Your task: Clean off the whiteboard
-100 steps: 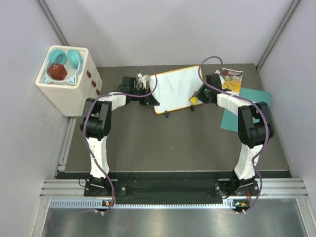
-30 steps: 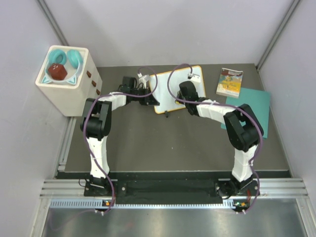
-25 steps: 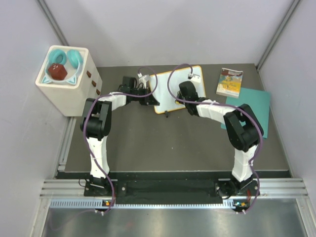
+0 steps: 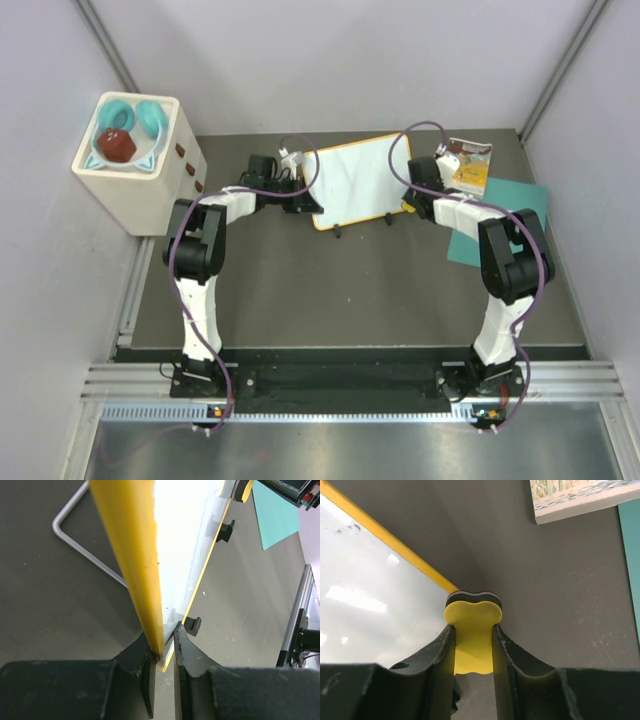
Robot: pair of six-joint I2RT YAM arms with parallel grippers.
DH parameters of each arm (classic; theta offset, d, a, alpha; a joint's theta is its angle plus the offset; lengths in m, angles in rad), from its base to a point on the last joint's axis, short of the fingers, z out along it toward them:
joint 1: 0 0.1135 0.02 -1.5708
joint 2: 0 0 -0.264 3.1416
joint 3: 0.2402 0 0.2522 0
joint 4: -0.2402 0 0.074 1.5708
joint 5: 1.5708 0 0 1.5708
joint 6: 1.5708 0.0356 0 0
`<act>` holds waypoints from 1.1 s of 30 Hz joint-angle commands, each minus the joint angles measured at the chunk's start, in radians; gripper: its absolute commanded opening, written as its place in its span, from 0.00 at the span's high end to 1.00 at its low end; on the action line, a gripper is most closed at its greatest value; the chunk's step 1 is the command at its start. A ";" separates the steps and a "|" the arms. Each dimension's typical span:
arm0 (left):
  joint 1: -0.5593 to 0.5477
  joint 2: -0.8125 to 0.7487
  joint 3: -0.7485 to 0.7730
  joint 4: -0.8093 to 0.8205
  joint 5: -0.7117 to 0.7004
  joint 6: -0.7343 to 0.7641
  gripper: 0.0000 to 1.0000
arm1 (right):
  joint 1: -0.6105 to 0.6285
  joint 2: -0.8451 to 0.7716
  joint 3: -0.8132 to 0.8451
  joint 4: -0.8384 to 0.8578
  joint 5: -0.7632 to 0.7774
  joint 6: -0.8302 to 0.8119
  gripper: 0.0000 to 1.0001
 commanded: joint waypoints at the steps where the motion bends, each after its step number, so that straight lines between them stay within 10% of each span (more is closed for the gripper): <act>1: -0.003 0.063 -0.035 -0.148 -0.236 0.122 1.00 | -0.001 -0.029 -0.023 0.065 -0.045 -0.022 1.00; 33: -0.005 0.057 -0.041 -0.145 -0.241 0.122 1.00 | 0.229 0.058 -0.047 0.083 -0.130 -0.083 1.00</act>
